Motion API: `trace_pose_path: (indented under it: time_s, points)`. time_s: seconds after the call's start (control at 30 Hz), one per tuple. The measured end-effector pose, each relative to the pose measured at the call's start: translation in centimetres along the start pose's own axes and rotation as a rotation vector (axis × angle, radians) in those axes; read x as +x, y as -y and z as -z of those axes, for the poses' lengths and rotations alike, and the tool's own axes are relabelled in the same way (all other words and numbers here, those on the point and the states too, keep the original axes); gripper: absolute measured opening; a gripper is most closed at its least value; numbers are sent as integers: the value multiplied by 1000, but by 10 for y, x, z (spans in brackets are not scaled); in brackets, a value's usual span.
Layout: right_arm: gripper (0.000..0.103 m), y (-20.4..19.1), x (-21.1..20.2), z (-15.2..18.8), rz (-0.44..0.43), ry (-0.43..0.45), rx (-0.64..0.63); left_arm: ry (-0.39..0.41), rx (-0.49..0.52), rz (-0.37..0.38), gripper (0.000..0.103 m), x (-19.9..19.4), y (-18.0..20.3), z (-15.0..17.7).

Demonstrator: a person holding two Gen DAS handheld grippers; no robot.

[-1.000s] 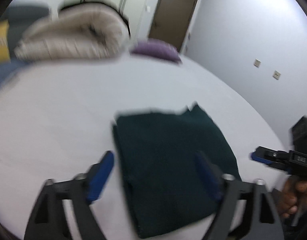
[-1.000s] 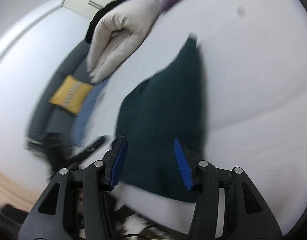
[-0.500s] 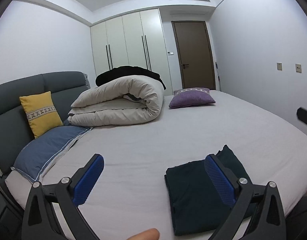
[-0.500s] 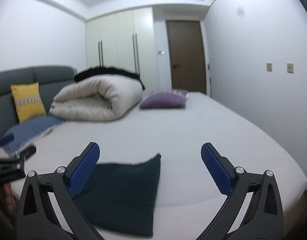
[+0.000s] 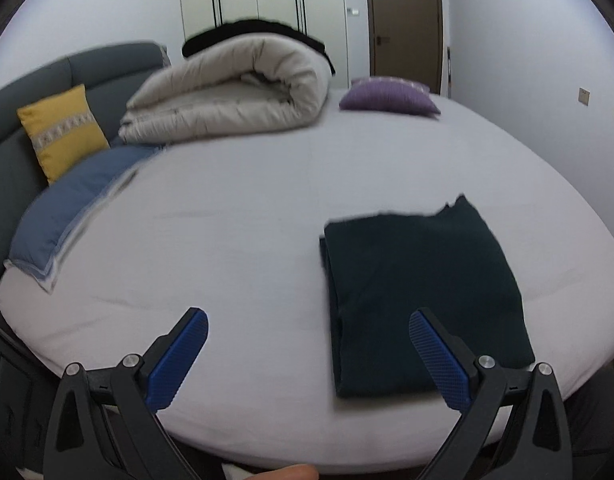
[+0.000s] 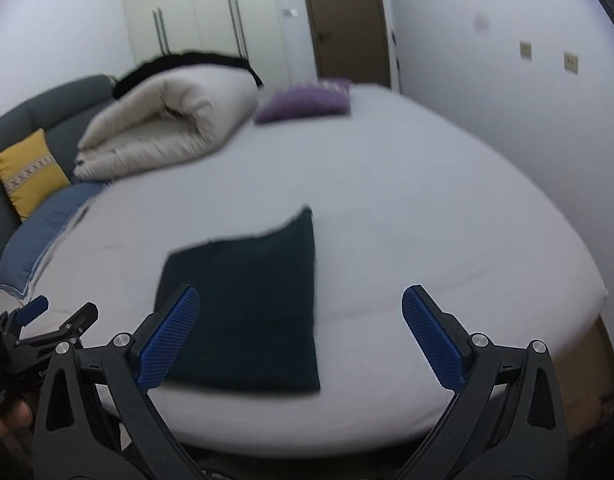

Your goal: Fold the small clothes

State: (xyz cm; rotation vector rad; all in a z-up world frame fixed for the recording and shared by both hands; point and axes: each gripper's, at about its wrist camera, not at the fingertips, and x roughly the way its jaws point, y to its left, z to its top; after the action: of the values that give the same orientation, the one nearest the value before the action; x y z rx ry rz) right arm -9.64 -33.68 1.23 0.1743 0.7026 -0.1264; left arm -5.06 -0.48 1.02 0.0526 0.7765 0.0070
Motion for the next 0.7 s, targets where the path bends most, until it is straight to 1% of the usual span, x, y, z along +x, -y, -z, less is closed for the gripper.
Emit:
trace_pose_path:
  time_s: [0.07,0.17,0.3,0.43,0.57,0.7]
  points:
    - [103,-1,12,6,0,-27,-2,-26,-6,1,103,6,0,5]
    - [103,-5,31,17,3,-67,-43,-63,-27,-1,103,17,-1,9]
    - [103,-10,64,24,21,-95,-76,-83,-23,-4,103,25,1,11]
    - [103,-8,75,34,18,-120,-86,-102,-27,5,103,34,2,14]
    - [103,-8,84,36,22,-131,-94,-113,-27,12,103,38,2,15]
    - [103,-8,84,35,17,-132,-100,-115,-30,15,103,40,1,16]
